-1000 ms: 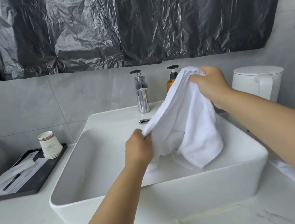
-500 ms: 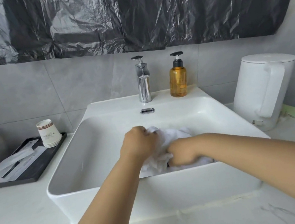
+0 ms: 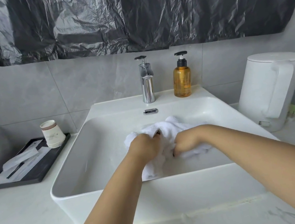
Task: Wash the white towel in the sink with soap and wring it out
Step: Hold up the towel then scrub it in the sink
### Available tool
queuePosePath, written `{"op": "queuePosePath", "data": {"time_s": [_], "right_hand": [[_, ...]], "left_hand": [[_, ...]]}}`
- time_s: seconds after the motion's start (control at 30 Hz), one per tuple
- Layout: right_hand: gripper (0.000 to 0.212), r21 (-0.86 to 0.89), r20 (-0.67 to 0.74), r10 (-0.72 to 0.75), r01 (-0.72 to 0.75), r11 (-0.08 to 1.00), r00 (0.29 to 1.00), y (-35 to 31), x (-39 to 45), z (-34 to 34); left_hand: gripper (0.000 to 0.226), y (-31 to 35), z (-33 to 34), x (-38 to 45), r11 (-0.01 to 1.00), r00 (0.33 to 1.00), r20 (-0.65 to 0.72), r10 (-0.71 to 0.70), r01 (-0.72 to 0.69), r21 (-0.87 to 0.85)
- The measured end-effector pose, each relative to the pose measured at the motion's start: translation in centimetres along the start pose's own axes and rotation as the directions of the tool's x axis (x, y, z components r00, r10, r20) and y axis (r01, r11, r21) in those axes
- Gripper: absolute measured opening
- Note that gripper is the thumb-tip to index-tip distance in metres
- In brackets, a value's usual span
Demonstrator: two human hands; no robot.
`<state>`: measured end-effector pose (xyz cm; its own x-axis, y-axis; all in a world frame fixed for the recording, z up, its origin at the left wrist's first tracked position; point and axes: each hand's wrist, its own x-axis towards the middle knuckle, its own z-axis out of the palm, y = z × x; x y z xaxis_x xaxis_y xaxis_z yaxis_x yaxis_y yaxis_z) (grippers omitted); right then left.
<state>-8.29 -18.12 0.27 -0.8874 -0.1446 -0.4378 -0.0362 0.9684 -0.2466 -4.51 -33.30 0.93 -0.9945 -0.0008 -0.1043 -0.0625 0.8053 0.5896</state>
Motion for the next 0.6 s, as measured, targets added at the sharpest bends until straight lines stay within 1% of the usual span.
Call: {"op": "queuePosePath", "data": {"time_s": [0.03, 0.07, 0.1, 0.13, 0.17, 0.2, 0.23, 0.27, 0.3, 0.33, 0.4, 0.43, 0.47, 0.53, 0.6], "right_hand": [[0.018, 0.134, 0.035, -0.051, 0.046, 0.990, 0.998, 0.1, -0.4, -0.4], [0.014, 0.314, 0.005, -0.098, 0.092, 0.945, 0.995, 0.1, -0.9, -0.7], [0.010, 0.502, -0.060, -0.122, 0.136, 0.854, 0.991, 0.0, -1.2, -0.9], [0.010, 0.673, -0.146, -0.119, 0.186, 0.716, 0.982, -0.3, -1.6, -1.3], [0.019, 0.793, -0.230, -0.109, 0.252, 0.554, 0.967, -0.7, -1.6, -1.7], [0.034, 0.864, -0.300, -0.093, 0.312, 0.396, 0.949, -1.3, -1.8, -2.0], [0.047, 0.892, -0.355, -0.065, 0.359, 0.274, 0.933, -1.9, -2.1, -2.1], [0.050, 0.894, -0.399, -0.055, 0.402, 0.196, 0.915, -2.9, -2.6, -1.9], [0.043, 0.873, -0.459, -0.039, 0.459, 0.163, 0.888, -4.2, -3.1, -1.4], [0.039, 0.833, -0.520, -0.012, 0.511, 0.213, 0.854, -5.5, -3.4, -0.7], [0.050, 0.706, -0.637, 0.076, 0.542, 0.456, 0.767, -7.8, -3.6, 0.6], [0.051, 0.669, -0.674, 0.130, 0.525, 0.526, 0.727, -8.4, -3.3, 0.7], [0.049, 0.668, -0.680, 0.189, 0.493, 0.557, 0.708, -8.4, -2.7, 0.5], [0.041, 0.730, -0.625, 0.265, 0.429, 0.532, 0.734, -7.9, -1.7, -0.4], [0.036, 0.757, -0.592, 0.281, 0.401, 0.517, 0.755, -7.3, -1.2, -1.0]], "left_hand": [[0.048, 0.1, -0.2, -0.1, 0.997, 0.999, -0.035, -0.009, 0.006, -0.083], [0.048, 0.0, -0.3, 0.0, 0.980, 0.997, -0.066, -0.036, 0.022, -0.200], [0.049, -0.1, -0.4, 0.2, 0.938, 0.994, -0.080, -0.075, 0.043, -0.345], [0.051, -0.2, -0.6, 0.4, 0.870, 0.987, -0.106, -0.117, 0.051, -0.490], [0.053, -0.3, -0.8, 0.5, 0.798, 0.977, -0.132, -0.166, 0.054, -0.600], [0.053, -0.3, -1.0, 0.6, 0.733, 0.970, -0.135, -0.203, 0.059, -0.678], [0.054, -0.2, -1.1, 0.8, 0.663, 0.973, -0.108, -0.204, 0.056, -0.747], [0.054, -0.1, -1.1, 1.0, 0.586, 0.983, -0.061, -0.172, 0.052, -0.809], [0.054, 0.1, -1.3, 0.9, 0.504, 0.993, -0.006, -0.120, 0.056, -0.862], [0.054, 0.5, -1.4, 0.4, 0.442, 0.997, 0.046, -0.069, 0.072, -0.894], [0.051, 0.6, -1.5, -0.1, 0.423, 0.993, 0.122, 0.002, 0.110, -0.899], [0.049, 0.6, -1.5, -0.4, 0.420, 0.988, 0.147, 0.039, 0.118, -0.900], [0.046, 0.6, -1.5, -0.8, 0.422, 0.984, 0.160, 0.076, 0.114, -0.899], [0.048, 0.6, -1.4, -1.4, 0.454, 0.975, 0.172, 0.139, 0.091, -0.886], [0.052, 0.7, -1.2, -1.8, 0.470, 0.975, 0.162, 0.151, 0.074, -0.879]]}}
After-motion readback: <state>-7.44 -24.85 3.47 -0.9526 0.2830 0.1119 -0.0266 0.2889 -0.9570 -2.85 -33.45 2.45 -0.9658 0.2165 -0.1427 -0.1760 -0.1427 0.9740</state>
